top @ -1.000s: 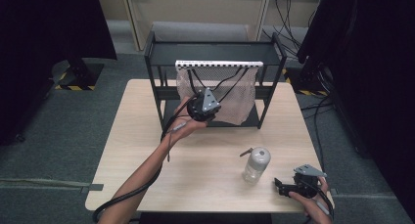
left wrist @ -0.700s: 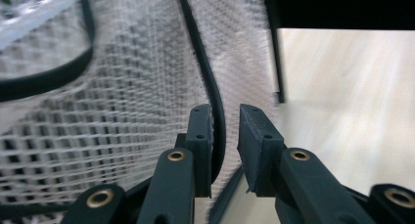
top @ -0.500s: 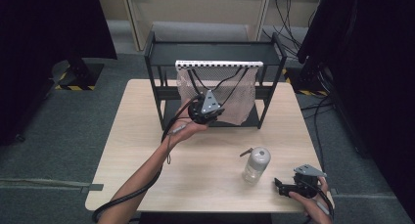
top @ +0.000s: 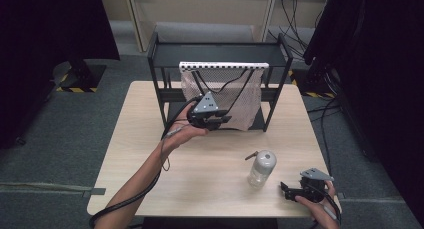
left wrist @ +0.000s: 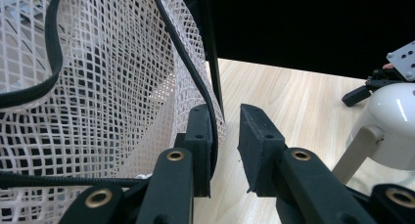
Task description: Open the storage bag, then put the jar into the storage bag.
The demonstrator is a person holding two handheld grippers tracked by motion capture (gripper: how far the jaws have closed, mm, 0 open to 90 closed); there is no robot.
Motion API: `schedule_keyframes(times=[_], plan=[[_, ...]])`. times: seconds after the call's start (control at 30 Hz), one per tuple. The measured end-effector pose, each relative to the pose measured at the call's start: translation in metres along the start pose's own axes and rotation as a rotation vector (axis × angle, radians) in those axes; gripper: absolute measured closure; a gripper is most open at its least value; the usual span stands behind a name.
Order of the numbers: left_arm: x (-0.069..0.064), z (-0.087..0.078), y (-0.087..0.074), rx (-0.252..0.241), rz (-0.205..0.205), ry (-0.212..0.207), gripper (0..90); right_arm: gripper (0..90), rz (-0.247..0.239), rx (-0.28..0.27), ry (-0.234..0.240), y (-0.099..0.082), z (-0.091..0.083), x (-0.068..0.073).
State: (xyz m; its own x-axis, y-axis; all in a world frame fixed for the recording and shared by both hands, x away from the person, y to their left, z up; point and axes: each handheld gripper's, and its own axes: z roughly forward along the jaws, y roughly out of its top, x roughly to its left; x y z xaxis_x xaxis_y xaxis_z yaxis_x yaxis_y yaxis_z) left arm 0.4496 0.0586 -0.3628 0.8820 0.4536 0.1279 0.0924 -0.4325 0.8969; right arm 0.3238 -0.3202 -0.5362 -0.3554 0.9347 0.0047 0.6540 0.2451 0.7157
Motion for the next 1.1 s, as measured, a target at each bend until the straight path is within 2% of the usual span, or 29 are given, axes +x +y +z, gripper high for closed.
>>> schedule_keyframes(times=[0.27,1.1], plan=[[0.0002,-0.0029,0.0006,-0.013,-0.012,-0.022,73.3,0.4,-0.001,-0.001,0.000,-0.0001,0.0000,-0.0003],[-0.0022,-0.0040,0.0022,-0.023,-0.012,-0.039,70.3,1.0,-0.002,-0.001,0.000,-0.0002,-0.0005,-0.0021]])
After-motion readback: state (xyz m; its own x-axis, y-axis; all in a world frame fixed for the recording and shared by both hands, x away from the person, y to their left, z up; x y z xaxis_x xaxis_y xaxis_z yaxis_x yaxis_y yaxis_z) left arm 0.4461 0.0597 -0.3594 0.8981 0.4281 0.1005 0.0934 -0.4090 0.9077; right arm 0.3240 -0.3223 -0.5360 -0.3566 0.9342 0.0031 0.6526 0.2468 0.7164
